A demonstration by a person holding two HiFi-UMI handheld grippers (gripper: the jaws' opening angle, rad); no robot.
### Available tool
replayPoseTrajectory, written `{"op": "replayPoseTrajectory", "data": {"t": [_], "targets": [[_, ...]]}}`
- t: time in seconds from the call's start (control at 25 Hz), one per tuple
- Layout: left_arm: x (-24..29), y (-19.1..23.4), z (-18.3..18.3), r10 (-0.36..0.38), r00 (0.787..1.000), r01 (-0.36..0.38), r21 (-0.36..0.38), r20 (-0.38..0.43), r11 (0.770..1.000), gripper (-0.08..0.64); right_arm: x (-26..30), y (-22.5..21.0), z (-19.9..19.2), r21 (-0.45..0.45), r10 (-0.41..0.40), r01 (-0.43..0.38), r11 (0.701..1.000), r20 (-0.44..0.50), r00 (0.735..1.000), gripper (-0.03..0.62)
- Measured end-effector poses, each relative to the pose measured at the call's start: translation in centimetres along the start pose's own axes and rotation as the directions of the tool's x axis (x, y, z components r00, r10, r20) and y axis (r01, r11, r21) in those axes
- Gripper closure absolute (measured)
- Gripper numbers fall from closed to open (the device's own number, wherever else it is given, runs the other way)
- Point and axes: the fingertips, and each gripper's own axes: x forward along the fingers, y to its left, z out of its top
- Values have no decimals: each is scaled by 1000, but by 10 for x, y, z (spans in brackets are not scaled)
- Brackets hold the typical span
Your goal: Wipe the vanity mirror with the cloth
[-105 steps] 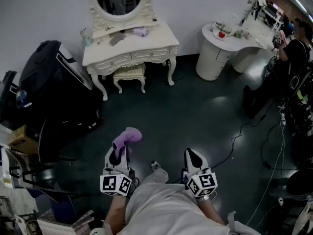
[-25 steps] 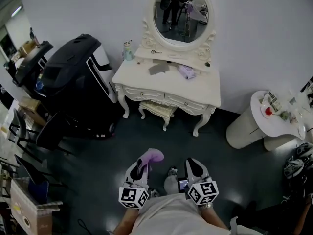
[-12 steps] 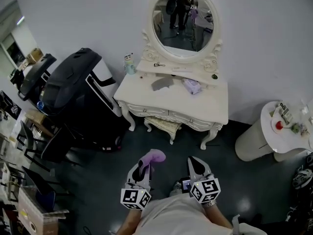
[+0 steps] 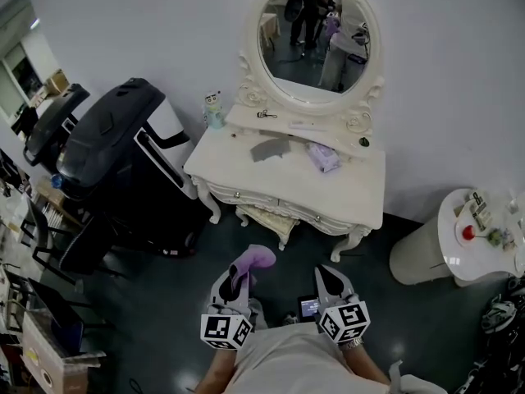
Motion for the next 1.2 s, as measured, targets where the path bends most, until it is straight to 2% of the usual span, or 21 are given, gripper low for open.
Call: {"op": "replayPoseTrajectory", "data": {"t": [0.28, 0.56, 0.88, 1.04, 1.2], "targets": [[80, 32, 9, -94, 995, 93, -20, -28, 995, 503, 60, -20, 22, 11, -92, 92, 996, 16, 996, 584], [168, 62, 44, -206, 977, 207, 12, -48, 978, 505, 116, -43, 61, 28, -220, 219, 975, 59, 974, 584], [214, 97, 59, -288, 955, 287, -18, -72, 958, 505, 165, -37, 66, 83, -301, 295, 952, 69, 951, 584], [236, 97, 69, -322, 944, 322, -9, -75, 947, 505, 178, -41, 65, 93, -318, 313, 945, 51, 947, 584], [262, 91, 69, -349, 933, 350, -13, -89, 937, 505, 187, -63, 72, 100, -349, 342, 934, 64, 935, 584]]}}
